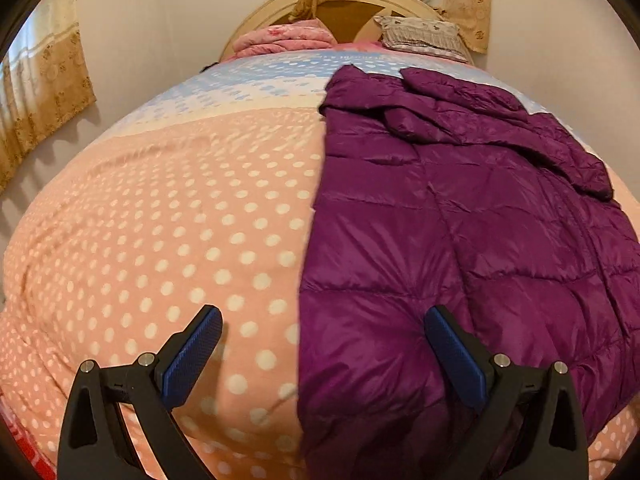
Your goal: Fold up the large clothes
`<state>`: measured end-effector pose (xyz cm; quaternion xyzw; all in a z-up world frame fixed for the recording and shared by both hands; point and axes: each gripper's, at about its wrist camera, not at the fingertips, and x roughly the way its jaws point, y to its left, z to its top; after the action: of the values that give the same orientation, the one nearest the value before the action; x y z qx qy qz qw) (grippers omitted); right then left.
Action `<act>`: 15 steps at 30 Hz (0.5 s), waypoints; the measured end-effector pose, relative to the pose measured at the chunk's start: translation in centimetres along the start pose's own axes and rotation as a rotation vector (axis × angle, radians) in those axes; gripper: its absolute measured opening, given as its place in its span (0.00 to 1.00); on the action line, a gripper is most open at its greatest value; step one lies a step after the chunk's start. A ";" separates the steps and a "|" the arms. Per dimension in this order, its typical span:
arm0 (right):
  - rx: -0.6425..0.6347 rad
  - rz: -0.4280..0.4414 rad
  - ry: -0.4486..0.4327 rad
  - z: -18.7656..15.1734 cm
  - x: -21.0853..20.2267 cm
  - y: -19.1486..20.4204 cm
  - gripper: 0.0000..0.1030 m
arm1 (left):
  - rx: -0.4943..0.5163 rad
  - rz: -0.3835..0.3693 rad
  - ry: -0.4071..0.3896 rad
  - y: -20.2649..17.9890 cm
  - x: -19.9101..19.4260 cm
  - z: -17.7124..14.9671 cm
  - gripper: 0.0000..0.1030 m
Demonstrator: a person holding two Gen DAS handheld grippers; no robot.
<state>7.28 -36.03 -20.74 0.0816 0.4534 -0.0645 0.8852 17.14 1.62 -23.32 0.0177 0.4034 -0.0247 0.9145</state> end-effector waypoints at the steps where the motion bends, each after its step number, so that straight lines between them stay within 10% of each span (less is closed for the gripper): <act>1: -0.010 0.008 -0.008 -0.3 -0.1 0.1 0.74 | 0.000 -0.036 -0.001 -0.3 -0.1 0.0 0.75; 5: -0.027 0.080 0.001 0.2 -0.7 0.1 0.09 | 0.081 -0.109 -0.029 -1.6 -1.8 -0.4 0.08; 15: -0.026 0.185 -0.141 0.9 -9.0 -0.4 0.06 | 0.096 -0.241 -0.189 0.8 -12.2 0.8 0.05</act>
<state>2.70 -36.20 -13.00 0.1067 0.3813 0.0180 0.9181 9.53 2.79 -13.73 0.0106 0.3132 -0.1549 0.9369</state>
